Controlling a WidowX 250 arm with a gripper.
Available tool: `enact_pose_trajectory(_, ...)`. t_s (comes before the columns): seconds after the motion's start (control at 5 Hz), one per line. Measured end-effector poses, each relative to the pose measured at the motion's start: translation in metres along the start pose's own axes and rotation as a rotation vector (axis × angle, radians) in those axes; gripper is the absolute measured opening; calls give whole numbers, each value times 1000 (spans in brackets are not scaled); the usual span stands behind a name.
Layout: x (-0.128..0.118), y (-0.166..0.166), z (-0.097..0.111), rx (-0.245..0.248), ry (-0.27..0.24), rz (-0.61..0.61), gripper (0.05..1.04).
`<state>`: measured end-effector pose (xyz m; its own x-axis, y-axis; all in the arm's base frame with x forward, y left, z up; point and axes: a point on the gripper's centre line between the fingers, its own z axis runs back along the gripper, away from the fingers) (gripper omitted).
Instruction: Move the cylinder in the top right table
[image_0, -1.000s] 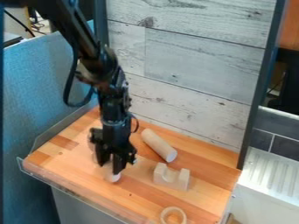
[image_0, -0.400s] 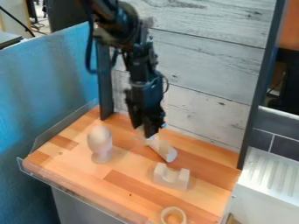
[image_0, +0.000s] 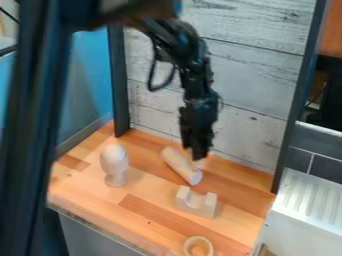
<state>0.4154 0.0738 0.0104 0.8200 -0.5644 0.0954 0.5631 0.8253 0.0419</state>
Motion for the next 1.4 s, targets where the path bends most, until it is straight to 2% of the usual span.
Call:
enact_pose_trajectory(0.4,43,-22,-7,48,-33,-167,506)
enact_pose_trajectory(0.6,51,-34,-12,63,-46,-209,506)
enact_pose_trajectory(0.8,59,-36,-13,90,-66,-234,573)
enact_pose_trajectory(1.0,61,-43,-30,90,-45,-283,880)
enact_pose_trajectory(1.2,58,-50,-39,94,-47,-339,1007)
enact_pose_trajectory(1.4,52,-60,-20,99,-98,-368,1001)
